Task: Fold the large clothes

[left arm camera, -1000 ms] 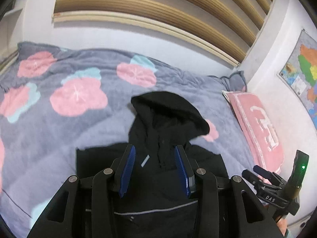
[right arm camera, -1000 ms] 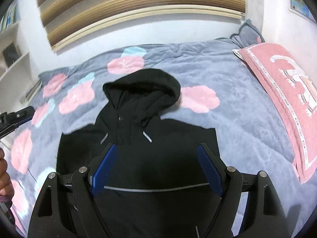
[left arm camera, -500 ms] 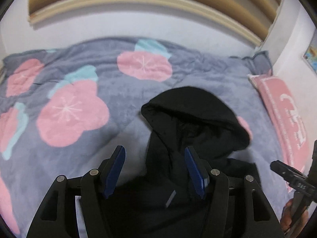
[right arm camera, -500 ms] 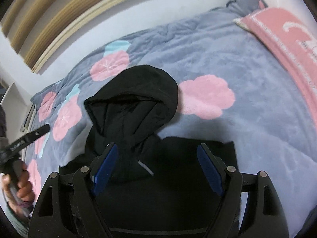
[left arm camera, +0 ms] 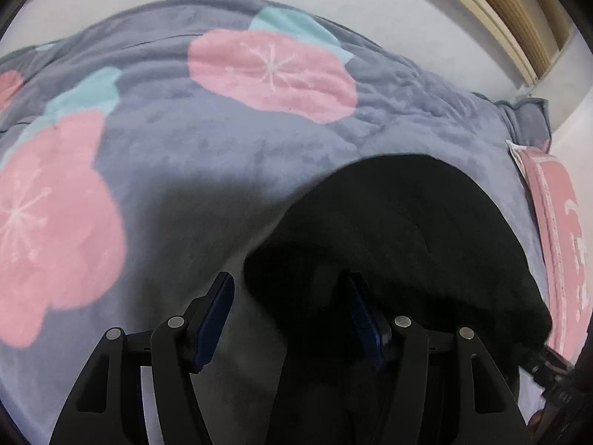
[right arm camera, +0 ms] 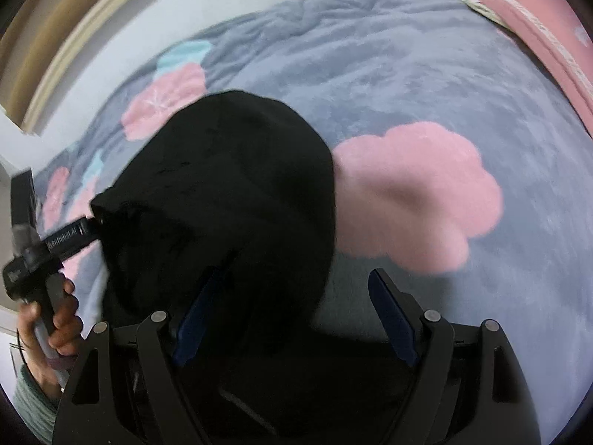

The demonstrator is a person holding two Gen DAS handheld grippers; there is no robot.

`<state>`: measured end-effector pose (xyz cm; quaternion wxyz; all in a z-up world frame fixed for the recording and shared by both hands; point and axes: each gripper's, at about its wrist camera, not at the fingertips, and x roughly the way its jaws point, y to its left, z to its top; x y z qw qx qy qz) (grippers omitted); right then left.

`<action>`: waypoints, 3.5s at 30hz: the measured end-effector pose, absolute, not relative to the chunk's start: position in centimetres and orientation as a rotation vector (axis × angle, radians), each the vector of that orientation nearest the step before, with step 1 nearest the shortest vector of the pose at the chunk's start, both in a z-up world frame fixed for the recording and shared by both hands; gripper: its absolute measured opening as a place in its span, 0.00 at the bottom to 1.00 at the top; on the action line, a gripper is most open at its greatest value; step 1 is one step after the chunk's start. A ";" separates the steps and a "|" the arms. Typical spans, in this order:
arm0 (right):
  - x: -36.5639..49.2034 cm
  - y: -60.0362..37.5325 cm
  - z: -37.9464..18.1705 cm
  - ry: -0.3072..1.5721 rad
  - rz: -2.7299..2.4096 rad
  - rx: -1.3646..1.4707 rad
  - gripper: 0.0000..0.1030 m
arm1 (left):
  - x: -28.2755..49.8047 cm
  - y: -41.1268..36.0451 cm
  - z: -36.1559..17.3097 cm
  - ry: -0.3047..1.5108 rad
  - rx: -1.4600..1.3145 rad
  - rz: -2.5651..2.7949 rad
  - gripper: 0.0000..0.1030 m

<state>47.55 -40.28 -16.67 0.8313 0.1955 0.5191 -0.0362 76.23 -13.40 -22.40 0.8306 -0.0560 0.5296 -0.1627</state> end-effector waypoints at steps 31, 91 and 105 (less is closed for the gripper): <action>50.4 -39.1 -16.7 1.128 0.077 0.144 0.50 | 68.9 -1.7 -20.7 1.064 -0.084 -0.344 0.53; 65.1 -37.4 -19.9 1.259 0.507 0.280 0.66 | 84.8 -6.4 -25.2 1.334 -0.394 -0.821 0.76; 54.4 -34.5 -8.8 0.986 0.530 0.111 0.20 | 73.7 -7.1 -13.3 0.989 -0.114 -0.875 0.10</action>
